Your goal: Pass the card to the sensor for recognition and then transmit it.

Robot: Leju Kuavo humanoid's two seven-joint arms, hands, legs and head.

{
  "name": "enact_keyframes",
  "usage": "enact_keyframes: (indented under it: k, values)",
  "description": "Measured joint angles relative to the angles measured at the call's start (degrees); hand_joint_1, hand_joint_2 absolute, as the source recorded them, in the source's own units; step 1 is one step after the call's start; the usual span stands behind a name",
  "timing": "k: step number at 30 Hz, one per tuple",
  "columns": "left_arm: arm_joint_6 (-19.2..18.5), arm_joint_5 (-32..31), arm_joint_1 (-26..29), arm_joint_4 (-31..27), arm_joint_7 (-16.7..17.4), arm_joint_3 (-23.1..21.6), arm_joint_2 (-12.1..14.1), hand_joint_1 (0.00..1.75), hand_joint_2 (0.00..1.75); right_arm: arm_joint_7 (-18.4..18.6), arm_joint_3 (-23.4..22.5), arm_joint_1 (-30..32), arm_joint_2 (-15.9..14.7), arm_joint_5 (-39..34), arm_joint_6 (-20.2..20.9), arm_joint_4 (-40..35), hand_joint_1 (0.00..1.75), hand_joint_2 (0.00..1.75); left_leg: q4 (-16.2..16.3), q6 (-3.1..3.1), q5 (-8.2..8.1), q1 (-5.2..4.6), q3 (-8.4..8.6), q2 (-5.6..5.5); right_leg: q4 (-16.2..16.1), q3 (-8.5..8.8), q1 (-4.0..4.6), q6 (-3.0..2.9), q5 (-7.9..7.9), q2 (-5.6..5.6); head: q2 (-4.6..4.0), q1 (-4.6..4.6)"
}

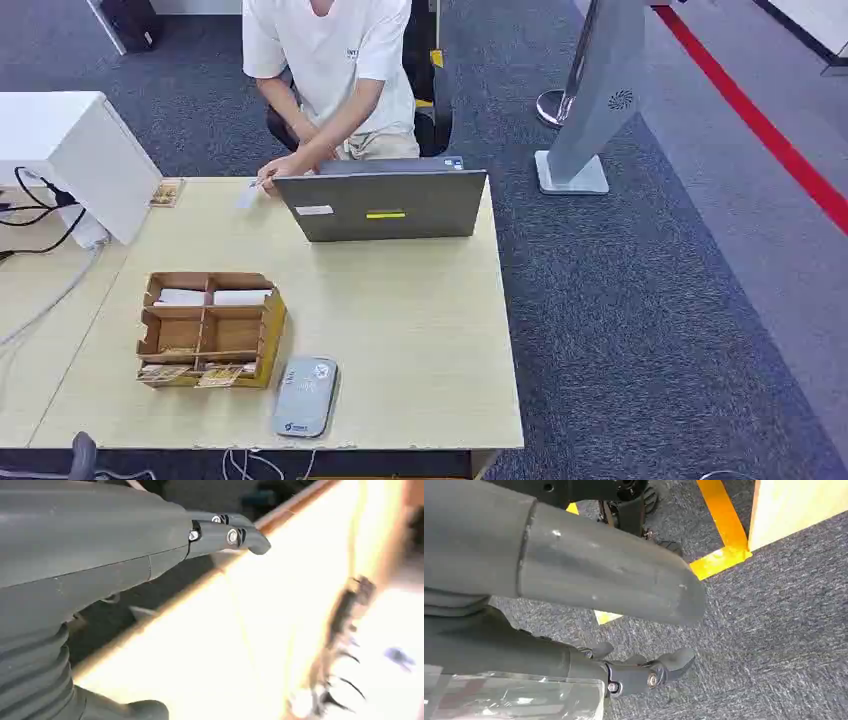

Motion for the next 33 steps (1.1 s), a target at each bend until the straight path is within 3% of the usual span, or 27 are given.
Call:
enact_keyframes:
  k: [4,5,7,8,16,22,24,28,33]
  values:
    - [2.32,0.66,1.48,-5.13,-1.73,-3.16,0.0,0.0,1.75,-0.02,-0.15,0.01,0.26,0.79,-0.15,0.0,0.0,0.0,0.0,0.02,0.01,-0.01,0.0,0.01,0.0,-0.01,-0.01,0.02,0.03,0.0,0.0,-0.02]
    - [3.35,0.74,1.96,-6.44,-2.28,-3.94,0.0,0.0,0.0,0.0,-0.24,0.0,0.31,0.98,-0.24,0.0,0.0,0.0,0.01,0.02,0.01,-0.01,0.0,0.01,0.0,-0.01,-0.01,0.02,0.03,0.01,0.0,0.0]
    - [5.87,0.41,3.06,-9.08,-3.96,-5.76,-0.02,0.0,0.0,0.11,-0.44,0.02,0.42,1.36,-0.37,0.0,0.0,0.0,0.01,0.02,0.01,-0.02,-0.01,0.01,0.0,-0.02,-0.02,0.02,0.03,0.01,0.0,-0.02]
    - [6.8,0.19,3.35,-10.28,-4.92,-6.56,-0.02,0.0,1.75,0.15,-0.46,0.02,0.46,1.68,-0.44,0.0,0.0,0.0,0.02,0.02,0.01,-0.02,-0.02,0.01,0.0,-0.02,-0.02,0.02,0.04,0.0,0.0,-0.02]
    - [8.46,-2.12,3.47,-16.53,-10.25,-11.32,0.53,0.0,1.75,0.72,-0.44,-0.21,0.77,4.02,-0.74,0.0,0.0,0.0,0.01,0.05,0.07,-0.01,-0.01,0.0,0.0,-0.03,-0.01,0.04,0.06,0.0,0.0,-0.02]
    - [9.69,-5.21,2.99,-18.13,-11.06,-13.47,0.98,0.0,1.75,1.0,-0.39,-0.49,0.94,4.96,-0.74,0.0,0.0,0.0,0.02,0.05,0.1,-0.01,-0.01,0.01,0.0,-0.04,-0.01,0.05,0.11,0.01,0.0,0.0]
    - [11.01,-11.06,1.59,-18.85,-11.33,-14.19,1.85,0.0,1.75,1.31,0.0,-0.66,0.99,6.09,-0.74,0.0,0.0,0.0,0.02,0.07,0.13,-0.01,-0.03,-0.06,0.0,-0.15,-0.02,0.06,0.12,-0.03,0.0,-0.02]
    - [13.95,-23.58,-5.22,-16.77,-11.39,-17.97,6.8,0.0,1.75,2.58,1.14,-2.11,1.23,7.96,-0.48,0.02,0.0,0.0,0.02,0.05,0.3,0.0,-0.1,-0.07,0.0,-0.24,-0.01,0.02,0.26,-0.05,0.0,-0.02]
    - [14.47,-47.89,-16.64,-8.55,-7.41,-20.77,12.35,0.0,1.75,4.57,3.43,-3.64,1.25,10.17,0.33,0.04,0.0,0.0,0.01,-0.02,0.7,0.02,-0.38,-0.1,0.02,-0.44,0.0,-0.01,0.64,-0.06,0.0,0.0]
